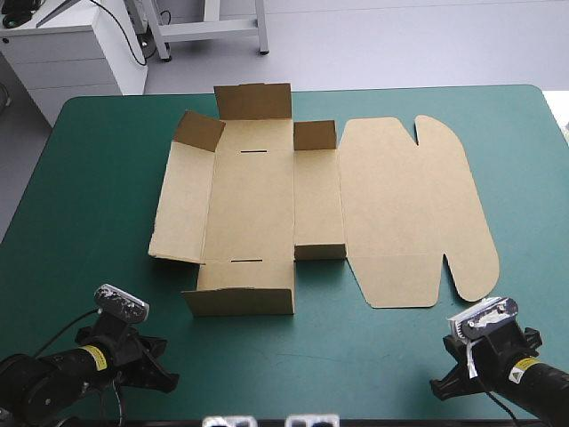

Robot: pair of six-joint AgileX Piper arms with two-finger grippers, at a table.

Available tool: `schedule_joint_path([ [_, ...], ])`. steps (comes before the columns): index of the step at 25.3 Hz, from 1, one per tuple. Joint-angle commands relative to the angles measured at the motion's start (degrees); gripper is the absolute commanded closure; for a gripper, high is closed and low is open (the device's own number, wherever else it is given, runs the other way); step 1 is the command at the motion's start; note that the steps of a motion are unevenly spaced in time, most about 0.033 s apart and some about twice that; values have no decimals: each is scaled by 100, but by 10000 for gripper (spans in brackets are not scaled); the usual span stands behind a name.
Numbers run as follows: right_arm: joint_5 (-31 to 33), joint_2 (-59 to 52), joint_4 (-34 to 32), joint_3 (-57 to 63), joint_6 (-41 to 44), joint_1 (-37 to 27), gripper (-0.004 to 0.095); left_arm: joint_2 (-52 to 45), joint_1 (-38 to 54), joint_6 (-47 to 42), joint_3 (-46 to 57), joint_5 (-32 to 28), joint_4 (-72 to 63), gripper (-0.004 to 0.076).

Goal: Fold the box

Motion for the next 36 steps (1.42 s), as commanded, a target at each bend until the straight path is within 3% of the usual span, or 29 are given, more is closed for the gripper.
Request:
schedule_joint_path([
  [1,-242,26,65,-140,-33,0,928,23,-3,-47,-147,-215,-68,732],
  [10,-242,26,65,-140,-33,0,928,23,-3,-47,-253,-304,-68,732],
  [17,-242,26,65,-140,-33,0,928,222,-3,-152,-1449,-311,-32,732],
  [25,-242,26,65,-140,-33,0,928,1522,-3,-762,-3055,-89,933,725],
  [28,-242,26,65,-140,-33,0,928,2589,24,-1008,-3933,41,1798,706],
  [31,-234,26,65,-140,-33,0,928,3558,698,-646,-4657,359,1374,706],
  [36,-234,26,65,-140,-33,0,928,4642,2934,1356,-4989,1053,-1428,707],
])
